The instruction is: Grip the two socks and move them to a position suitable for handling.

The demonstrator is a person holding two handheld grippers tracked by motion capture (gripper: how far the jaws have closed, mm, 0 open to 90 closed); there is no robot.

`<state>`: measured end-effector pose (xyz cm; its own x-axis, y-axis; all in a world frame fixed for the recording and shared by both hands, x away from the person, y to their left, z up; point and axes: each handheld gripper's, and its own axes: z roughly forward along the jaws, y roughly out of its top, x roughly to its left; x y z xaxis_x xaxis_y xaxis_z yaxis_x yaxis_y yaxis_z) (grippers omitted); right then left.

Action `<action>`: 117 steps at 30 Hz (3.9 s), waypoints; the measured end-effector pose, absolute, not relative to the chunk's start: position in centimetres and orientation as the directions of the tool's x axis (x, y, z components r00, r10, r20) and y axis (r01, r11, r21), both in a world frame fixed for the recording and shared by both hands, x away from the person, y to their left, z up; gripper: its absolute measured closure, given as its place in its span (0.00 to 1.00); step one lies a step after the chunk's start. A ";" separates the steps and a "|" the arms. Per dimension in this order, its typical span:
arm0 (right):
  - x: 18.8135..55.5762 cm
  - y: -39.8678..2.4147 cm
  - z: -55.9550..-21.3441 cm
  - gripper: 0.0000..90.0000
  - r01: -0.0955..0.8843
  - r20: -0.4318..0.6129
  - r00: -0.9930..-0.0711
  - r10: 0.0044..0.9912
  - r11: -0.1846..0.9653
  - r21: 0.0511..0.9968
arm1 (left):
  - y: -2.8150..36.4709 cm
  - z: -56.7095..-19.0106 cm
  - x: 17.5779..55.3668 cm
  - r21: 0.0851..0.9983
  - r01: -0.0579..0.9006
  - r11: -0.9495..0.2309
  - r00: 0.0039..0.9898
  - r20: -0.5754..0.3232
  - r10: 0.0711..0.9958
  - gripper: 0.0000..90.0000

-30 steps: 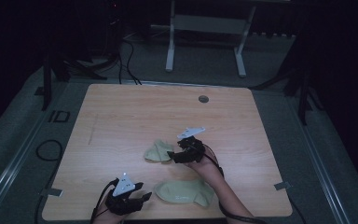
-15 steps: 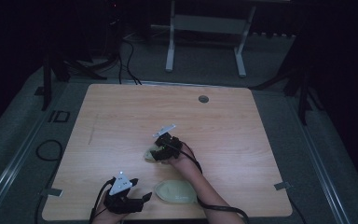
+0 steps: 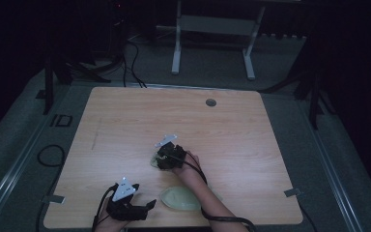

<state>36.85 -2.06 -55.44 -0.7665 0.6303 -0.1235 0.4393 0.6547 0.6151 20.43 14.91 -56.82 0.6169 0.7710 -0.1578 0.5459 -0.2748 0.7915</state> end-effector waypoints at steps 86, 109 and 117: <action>34.5 -13.7 -55.0 0.76 0.490 -0.059 -0.738 0.672 0.594 0.638 | 6.5 -55.9 32.8 0.660 0.599 -0.455 0.680 -0.119 0.723 0.70; 32.5 -15.6 -51.8 0.94 0.457 -0.045 -0.735 0.677 0.543 0.704 | 6.6 -53.4 31.3 0.722 0.549 -0.420 0.678 -0.091 0.729 0.98; 31.6 -18.5 -49.7 0.96 0.461 -0.038 -0.696 0.717 0.487 0.742 | 7.7 -51.7 30.9 0.728 0.540 -0.422 0.674 -0.074 0.735 0.98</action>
<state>31.57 -18.45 -49.70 -0.6959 0.7172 -0.0380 0.4614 0.4869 0.7417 30.91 7.70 -51.73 0.6739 0.7351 -0.0739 0.5401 -0.4219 0.7282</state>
